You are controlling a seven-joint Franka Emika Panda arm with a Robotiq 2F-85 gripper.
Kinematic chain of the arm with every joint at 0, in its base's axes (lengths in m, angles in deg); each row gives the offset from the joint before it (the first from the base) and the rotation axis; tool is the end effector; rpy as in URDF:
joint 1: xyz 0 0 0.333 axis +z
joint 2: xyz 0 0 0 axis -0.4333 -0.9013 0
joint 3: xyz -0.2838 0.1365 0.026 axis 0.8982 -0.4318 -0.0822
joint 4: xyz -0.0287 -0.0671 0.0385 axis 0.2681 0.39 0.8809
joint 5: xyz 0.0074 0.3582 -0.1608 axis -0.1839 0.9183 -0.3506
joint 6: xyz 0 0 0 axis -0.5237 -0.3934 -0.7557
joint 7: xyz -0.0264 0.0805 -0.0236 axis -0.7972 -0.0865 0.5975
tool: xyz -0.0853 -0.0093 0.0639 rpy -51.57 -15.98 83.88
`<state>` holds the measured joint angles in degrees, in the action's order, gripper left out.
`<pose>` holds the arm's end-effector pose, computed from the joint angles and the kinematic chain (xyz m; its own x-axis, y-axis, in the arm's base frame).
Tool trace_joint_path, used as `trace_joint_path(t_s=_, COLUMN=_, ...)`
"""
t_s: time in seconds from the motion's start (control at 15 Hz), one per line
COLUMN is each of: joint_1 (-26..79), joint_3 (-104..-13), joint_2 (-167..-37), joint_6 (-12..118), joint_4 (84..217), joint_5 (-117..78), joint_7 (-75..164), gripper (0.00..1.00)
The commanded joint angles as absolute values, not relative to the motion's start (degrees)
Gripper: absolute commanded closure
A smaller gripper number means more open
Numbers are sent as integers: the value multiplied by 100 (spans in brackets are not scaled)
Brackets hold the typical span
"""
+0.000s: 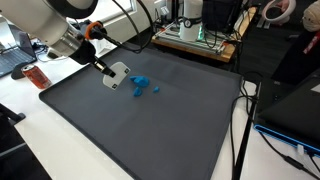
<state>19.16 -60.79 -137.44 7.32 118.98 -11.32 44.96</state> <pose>0.7170 -0.0840 0.2520 0.8850 -0.2136 -0.4138 -0.2452 -0.9692 -0.0242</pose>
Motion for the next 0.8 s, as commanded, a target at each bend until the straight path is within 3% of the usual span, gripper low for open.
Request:
trace_joint_path(t_s=0.0, joint_1=1575, joint_3=-6284, joint_2=-13460, joint_6=1087, joint_4=12333, joint_5=-684, joint_7=3838, gripper=99)
trace_joint_path(t_s=0.73, joint_1=602, joint_3=-6556, joint_2=-12085, joint_6=3190, joint_4=14885, joint_5=943, joint_7=1993, gripper=99)
